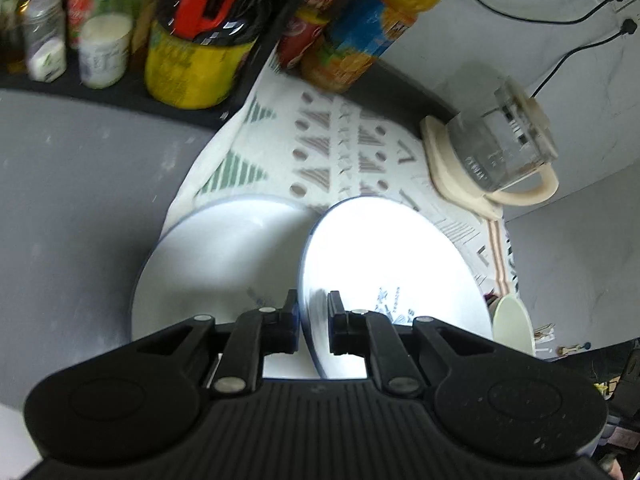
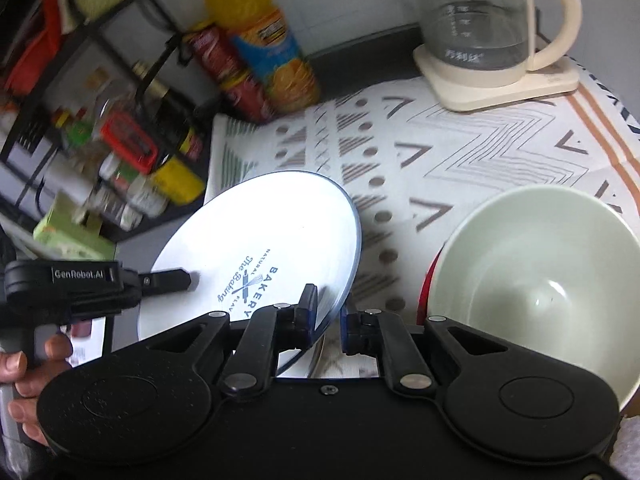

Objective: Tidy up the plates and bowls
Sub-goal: 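Lift the 'Bakery' plate and carry it over the plate stack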

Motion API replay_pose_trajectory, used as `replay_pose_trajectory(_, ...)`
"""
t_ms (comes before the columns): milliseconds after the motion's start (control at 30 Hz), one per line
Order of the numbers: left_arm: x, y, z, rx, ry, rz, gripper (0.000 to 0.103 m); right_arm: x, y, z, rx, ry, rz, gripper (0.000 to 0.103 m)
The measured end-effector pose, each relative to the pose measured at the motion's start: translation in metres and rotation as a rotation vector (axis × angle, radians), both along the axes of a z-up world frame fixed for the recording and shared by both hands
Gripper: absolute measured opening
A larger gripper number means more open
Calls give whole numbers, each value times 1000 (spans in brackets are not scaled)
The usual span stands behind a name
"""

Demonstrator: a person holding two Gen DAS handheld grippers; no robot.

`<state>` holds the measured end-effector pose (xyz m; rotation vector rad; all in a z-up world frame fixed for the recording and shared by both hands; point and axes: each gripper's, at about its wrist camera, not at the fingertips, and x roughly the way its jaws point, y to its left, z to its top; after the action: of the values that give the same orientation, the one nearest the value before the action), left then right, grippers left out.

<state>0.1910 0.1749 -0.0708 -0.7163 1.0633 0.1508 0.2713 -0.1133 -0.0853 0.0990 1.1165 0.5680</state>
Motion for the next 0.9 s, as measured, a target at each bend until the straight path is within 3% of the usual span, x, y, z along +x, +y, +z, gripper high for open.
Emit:
replay_pose_trajectory(300,-24,-5,-20,0,56,34,9,-17,-4,-15,-19,34,36,12)
replay_pose_trajectory(900,-23,2,-44,26,116,24,15,-17,17,-28,-78,36,67,11)
